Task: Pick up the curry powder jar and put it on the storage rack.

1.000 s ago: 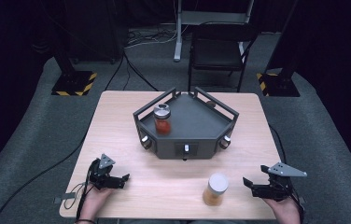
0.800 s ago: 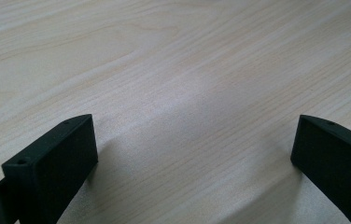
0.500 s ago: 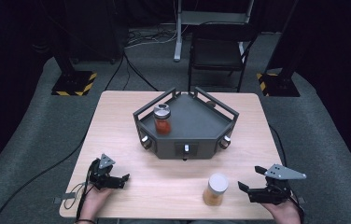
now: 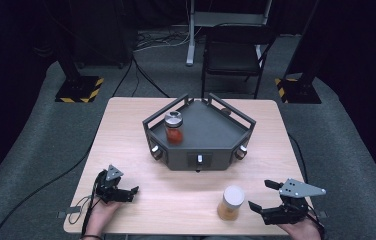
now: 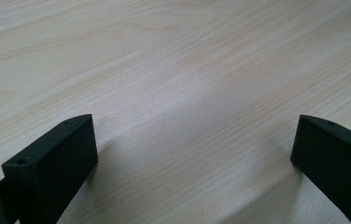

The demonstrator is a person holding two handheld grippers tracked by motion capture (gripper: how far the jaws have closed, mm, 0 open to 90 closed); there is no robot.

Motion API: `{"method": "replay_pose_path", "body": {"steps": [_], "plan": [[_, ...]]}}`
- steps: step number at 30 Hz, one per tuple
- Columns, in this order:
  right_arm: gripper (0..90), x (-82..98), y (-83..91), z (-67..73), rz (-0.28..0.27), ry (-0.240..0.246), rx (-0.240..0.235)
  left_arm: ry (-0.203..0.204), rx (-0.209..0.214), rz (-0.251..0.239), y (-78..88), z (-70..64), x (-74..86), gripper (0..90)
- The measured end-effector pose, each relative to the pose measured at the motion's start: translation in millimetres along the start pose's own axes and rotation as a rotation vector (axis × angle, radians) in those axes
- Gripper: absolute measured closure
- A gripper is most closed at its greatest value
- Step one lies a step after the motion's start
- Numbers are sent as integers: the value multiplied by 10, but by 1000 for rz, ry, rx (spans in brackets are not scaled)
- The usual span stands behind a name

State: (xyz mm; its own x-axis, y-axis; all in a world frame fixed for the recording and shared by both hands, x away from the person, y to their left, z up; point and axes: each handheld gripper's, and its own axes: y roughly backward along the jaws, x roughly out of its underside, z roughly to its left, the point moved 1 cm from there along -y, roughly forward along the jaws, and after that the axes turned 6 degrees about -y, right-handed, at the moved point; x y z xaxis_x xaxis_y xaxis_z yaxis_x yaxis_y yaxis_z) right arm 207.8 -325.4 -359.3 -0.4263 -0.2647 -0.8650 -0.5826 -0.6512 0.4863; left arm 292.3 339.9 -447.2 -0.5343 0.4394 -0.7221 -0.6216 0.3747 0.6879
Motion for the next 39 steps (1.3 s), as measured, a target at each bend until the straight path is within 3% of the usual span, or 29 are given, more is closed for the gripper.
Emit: {"method": "replay_pose_path", "body": {"steps": [11,24,39], "plan": [[83,-29,-122,80,6,32,-54,0,0,0,0,0,0,1],[90,26,-333,112,8,20,-88,0,0,0,0,0,0,1],[132,101,-530,236,1,3,-63,0,0,0,0,0,0,1]]}}
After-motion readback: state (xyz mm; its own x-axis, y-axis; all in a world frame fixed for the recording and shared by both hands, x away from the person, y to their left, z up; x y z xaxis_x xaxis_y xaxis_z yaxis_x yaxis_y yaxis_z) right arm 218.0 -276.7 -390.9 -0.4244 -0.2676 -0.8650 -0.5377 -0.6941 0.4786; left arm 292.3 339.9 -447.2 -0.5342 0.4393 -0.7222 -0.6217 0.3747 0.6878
